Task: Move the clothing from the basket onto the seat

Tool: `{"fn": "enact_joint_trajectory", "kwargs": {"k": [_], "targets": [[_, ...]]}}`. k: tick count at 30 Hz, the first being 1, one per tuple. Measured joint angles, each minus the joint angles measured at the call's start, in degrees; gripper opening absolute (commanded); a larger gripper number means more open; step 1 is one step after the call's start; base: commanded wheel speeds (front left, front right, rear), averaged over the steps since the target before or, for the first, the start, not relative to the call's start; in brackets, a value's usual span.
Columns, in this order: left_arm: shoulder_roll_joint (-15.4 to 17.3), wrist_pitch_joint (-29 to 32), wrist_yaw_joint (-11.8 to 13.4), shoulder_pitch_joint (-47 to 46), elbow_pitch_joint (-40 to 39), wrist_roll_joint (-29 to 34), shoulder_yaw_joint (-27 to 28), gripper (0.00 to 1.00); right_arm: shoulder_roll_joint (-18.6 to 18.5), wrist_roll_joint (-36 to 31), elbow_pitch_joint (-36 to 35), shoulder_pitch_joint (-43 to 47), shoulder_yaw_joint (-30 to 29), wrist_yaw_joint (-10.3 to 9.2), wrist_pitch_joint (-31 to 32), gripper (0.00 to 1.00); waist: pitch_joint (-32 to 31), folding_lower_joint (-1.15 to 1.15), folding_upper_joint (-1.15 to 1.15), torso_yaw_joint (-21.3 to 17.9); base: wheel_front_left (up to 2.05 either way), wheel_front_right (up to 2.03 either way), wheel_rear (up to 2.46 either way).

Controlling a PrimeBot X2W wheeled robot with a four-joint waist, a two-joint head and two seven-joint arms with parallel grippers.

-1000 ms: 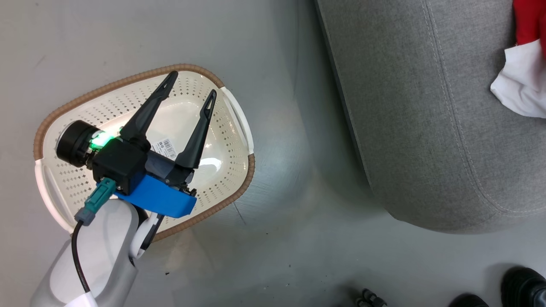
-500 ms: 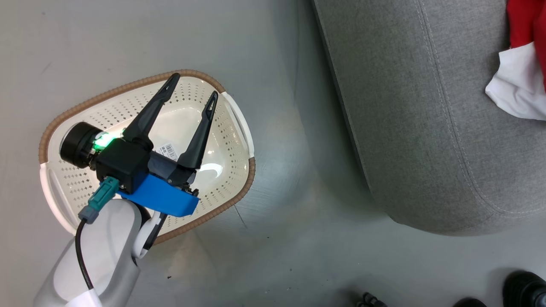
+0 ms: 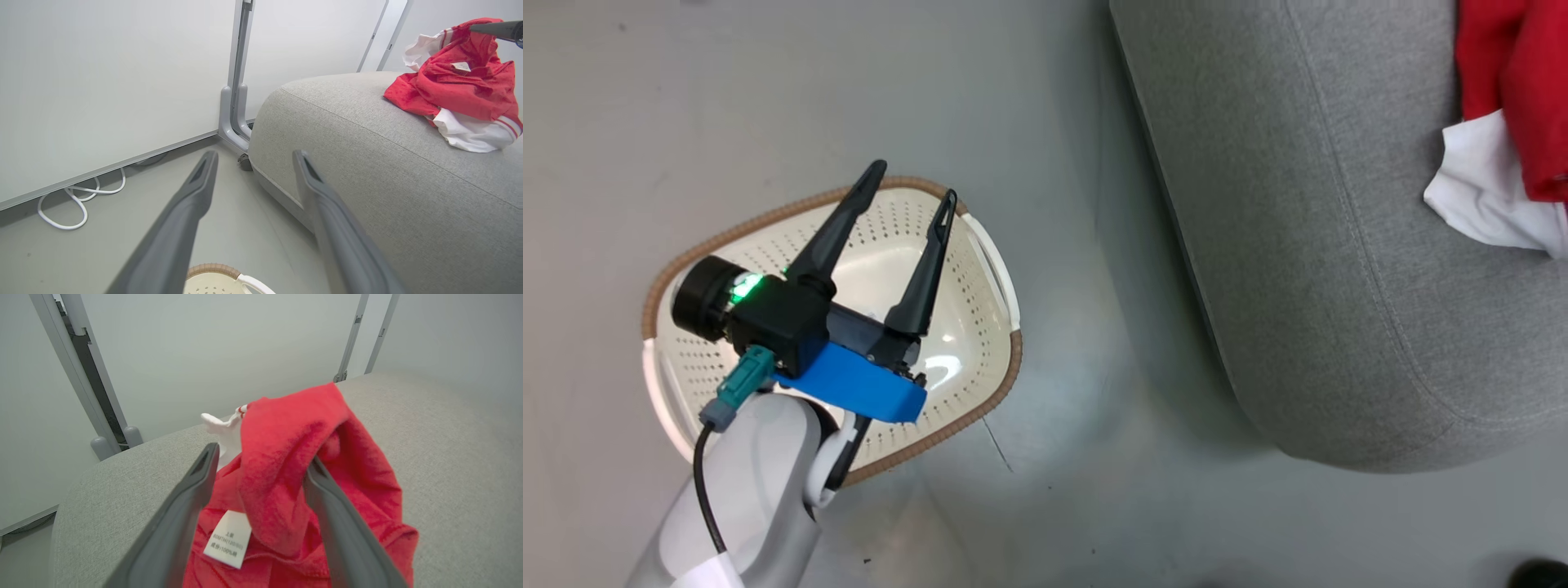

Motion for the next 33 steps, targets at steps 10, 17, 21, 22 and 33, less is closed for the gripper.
{"fn": "enact_joint_trajectory", "kwargs": {"k": [10, 17, 21, 22, 33], "targets": [[-4.7, 0.0, -0.1, 5.7, 2.0, -0.8, 3.6, 1.0, 0.7, -4.7, 0.4, 6.2, 0.7, 0.0, 0.4, 1.0, -8.5, 0.0, 0.0, 1.7, 0.0, 0.0, 0.0], [-7.5, 0.0, -0.3, 10.2, 3.4, -1.2, 7.2, 1.0, 3.8, -7.9, -3.0, 12.7, 3.0, 0.0, -1.0, 1.0, -15.3, -0.01, 0.0, 3.3, 0.0, 0.0, 0.0], [-8.9, 0.0, -0.3, 12.7, 4.3, -1.8, 9.5, 1.0, 5.5, -8.7, -6.6, 17.2, 5.5, 0.0, -1.8, 1.0, -18.9, -0.01, 0.0, 4.5, 0.0, 0.0, 0.0], [-9.1, 0.0, -0.3, 13.4, 4.5, -1.9, 9.8, 1.0, 5.8, -9.3, -7.7, 18.5, 6.6, 0.01, -1.8, 1.0, -19.8, -0.01, 0.0, 4.8, 0.0, 0.0, 0.0], [-10.5, 0.0, -0.4, 19.0, 7.0, -2.9, 12.9, 1.0, 11.4, -8.3, -21.4, 33.9, 13.1, 0.0, 0.8, 1.0, -28.2, -0.01, 0.0, 9.9, 0.0, 0.0, 0.0]]}}
